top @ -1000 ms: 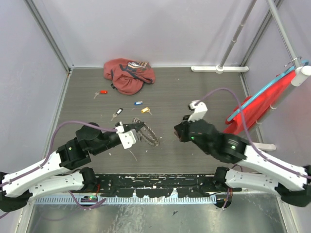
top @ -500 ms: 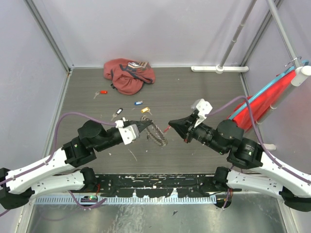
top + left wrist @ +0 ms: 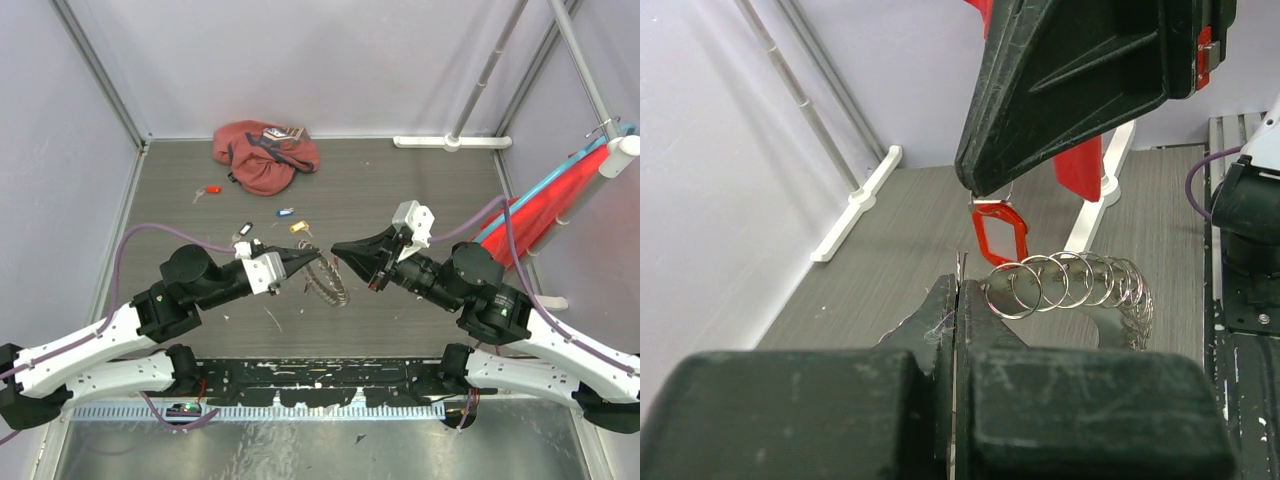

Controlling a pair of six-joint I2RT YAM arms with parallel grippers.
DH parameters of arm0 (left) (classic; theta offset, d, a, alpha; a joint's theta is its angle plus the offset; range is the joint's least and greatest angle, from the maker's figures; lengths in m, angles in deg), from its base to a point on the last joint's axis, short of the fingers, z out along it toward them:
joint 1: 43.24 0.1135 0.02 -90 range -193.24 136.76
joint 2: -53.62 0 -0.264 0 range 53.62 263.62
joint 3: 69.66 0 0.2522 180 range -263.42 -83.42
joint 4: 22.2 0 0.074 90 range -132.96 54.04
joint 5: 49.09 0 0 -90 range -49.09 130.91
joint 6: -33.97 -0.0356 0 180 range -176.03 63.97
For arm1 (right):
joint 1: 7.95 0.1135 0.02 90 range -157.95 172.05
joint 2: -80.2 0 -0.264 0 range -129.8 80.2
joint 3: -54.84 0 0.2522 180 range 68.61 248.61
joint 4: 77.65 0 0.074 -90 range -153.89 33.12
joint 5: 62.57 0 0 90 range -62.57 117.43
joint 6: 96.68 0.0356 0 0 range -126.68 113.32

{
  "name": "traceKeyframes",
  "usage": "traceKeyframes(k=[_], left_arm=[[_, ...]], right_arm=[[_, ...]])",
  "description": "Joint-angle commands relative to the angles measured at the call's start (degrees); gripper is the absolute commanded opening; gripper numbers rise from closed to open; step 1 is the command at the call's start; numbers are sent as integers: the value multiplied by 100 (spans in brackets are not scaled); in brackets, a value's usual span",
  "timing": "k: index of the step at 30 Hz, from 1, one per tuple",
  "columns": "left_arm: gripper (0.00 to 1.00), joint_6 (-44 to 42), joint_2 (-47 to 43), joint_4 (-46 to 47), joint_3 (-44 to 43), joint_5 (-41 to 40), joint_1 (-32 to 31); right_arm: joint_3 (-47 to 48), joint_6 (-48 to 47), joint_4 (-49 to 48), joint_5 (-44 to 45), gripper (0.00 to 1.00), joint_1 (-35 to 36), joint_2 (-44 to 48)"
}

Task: Put the keys on the keyring
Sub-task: Insert the key onto the keyring.

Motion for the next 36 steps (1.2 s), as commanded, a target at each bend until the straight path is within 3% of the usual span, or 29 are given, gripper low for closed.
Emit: traceKeyframes(k=[1, 19, 36], left_arm=[[0, 174, -1, 459, -259, 70, -2], [0, 590, 24, 649, -256, 62, -5], [0, 671, -7, 743, -199, 73, -3]], right_arm=[[-9, -46, -640, -219, 1, 24, -88], [30, -5, -657, -225, 1, 24, -258], [-136, 230, -633, 615, 1, 24, -86]])
